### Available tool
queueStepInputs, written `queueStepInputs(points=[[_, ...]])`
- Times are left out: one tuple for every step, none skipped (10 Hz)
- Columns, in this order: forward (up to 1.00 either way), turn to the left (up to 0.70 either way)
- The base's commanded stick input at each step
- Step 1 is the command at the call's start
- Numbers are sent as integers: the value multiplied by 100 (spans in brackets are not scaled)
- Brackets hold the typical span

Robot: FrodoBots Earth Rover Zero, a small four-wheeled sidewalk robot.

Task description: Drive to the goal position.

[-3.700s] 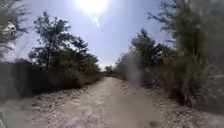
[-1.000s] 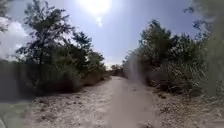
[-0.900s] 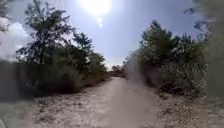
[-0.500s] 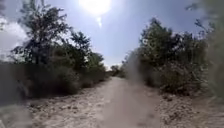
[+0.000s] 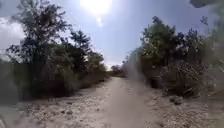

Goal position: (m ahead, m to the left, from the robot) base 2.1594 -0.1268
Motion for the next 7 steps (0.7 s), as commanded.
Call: queueStepInputs(points=[[45,3],[45,3],[45,3],[45,3],[45,3],[45,3],[45,3]])
